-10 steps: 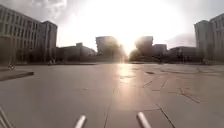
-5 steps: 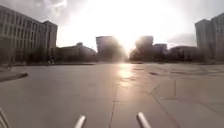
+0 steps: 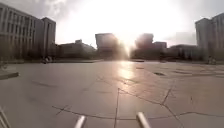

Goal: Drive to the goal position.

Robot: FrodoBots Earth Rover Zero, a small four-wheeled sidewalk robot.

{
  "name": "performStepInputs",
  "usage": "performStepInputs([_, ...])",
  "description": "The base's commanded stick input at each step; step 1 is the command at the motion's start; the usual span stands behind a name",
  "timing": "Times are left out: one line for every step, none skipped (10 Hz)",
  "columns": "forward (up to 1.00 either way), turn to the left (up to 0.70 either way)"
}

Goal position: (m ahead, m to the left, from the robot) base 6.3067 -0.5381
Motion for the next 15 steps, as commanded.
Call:
performStepInputs([1.00,0.00])
performStepInputs([1.00,0.00])
performStepInputs([1.00,0.00])
performStepInputs([1.00,0.00])
performStepInputs([1.00,0.00])
performStepInputs([1.00,0.00])
performStepInputs([1.00,0.00])
performStepInputs([1.00,0.00])
performStepInputs([1.00,0.00])
performStepInputs([1.00,0.00])
performStepInputs([1.00,0.00])
performStepInputs([1.00,0.00])
performStepInputs([1.00,0.00])
performStepInputs([1.00,0.00])
performStepInputs([1.00,0.00])
